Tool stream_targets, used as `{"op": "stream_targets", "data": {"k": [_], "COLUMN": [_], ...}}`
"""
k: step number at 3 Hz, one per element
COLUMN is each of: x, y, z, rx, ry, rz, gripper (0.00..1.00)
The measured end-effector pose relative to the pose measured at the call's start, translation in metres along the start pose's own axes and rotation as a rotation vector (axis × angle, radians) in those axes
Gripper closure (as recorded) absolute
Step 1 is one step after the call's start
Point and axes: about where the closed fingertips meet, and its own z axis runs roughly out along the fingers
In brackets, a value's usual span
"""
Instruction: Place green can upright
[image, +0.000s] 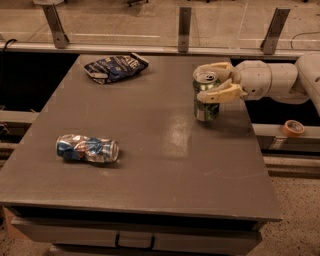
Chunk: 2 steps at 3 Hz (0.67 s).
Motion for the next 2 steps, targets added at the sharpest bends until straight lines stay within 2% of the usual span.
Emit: {"op": "stream_targets", "data": {"k": [1,2], "x": [0.010,0.020], "y": [0.007,0.013], "z": [0.003,0.007], "rx": [-0.018,-0.036], "ry": [0.008,0.019], "rz": [-0.020,-0.028], "gripper": [0.83,0.59]}}
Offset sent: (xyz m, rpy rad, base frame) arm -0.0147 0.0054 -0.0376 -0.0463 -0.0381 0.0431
